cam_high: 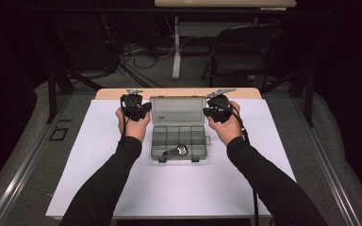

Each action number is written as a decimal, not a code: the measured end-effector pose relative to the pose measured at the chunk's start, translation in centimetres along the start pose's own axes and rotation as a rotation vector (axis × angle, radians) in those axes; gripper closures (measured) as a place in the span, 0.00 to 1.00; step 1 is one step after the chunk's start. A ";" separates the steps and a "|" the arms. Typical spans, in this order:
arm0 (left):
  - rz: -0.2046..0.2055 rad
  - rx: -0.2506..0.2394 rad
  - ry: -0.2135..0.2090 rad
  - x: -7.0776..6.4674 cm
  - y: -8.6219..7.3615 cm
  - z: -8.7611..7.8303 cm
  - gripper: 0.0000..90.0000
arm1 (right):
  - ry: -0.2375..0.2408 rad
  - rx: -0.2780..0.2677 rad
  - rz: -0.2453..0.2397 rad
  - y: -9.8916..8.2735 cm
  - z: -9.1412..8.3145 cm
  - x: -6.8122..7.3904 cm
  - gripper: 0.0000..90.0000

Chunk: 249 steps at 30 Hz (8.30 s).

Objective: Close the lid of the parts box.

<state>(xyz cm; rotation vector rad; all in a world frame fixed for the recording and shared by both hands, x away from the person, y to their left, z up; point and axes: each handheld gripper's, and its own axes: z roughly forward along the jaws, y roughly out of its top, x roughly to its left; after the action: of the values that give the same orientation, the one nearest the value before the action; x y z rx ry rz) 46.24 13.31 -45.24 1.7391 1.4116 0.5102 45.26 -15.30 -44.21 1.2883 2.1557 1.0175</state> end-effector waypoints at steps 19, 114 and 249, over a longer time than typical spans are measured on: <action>0.010 -0.009 -0.013 -0.2 -1.0 -1.2 0.99 | 0.039 -0.019 0.017 4.5 -2.0 0.3 1.00; 0.178 0.075 -0.243 -6.4 -2.9 -2.2 1.00 | 0.135 0.107 -0.067 4.4 1.4 4.3 1.00; 0.225 0.201 -0.249 -2.7 -11.0 -3.8 0.91 | 0.275 0.136 -0.053 -7.3 1.5 6.2 0.95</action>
<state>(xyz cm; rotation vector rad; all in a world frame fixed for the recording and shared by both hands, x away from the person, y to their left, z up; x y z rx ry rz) 35.98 12.40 -51.28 2.0588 1.1292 0.2628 39.17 -11.46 -50.69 1.2018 2.4899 1.0968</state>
